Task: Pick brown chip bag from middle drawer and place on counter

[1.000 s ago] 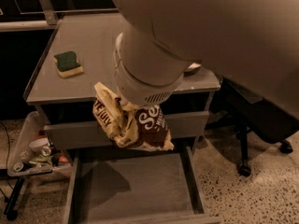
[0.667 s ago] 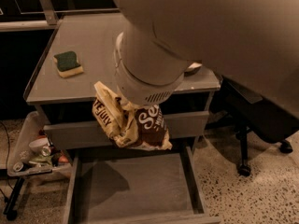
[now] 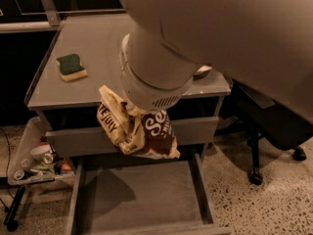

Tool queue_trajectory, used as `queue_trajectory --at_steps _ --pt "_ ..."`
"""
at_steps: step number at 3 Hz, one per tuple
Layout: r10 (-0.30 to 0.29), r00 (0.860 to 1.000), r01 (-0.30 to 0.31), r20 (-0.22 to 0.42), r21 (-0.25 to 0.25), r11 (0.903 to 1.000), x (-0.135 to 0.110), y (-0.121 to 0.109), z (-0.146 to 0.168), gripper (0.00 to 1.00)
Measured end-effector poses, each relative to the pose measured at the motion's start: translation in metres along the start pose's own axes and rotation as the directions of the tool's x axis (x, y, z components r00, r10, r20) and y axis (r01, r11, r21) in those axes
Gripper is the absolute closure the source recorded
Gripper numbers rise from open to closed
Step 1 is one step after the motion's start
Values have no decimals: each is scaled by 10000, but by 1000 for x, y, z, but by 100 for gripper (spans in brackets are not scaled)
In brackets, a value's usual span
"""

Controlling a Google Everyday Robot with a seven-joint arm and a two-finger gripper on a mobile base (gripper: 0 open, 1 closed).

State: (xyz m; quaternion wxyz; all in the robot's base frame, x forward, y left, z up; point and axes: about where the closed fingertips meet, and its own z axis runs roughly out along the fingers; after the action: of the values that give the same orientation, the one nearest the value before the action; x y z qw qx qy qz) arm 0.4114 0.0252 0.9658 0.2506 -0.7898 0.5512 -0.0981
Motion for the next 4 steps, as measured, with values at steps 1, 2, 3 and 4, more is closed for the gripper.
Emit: queue_trajectory --at_steps 1,2,3,4 --pt "0 10000 0 0 0 10000 0 0 0 100" --pt "0 10000 0 0 0 10000 0 0 0 100" --pt "-58 9999 62 -121 318 9995 6 -31 -14 100" --pt "-205 9997 214 -136 703 9973 3 -50 -29 100"
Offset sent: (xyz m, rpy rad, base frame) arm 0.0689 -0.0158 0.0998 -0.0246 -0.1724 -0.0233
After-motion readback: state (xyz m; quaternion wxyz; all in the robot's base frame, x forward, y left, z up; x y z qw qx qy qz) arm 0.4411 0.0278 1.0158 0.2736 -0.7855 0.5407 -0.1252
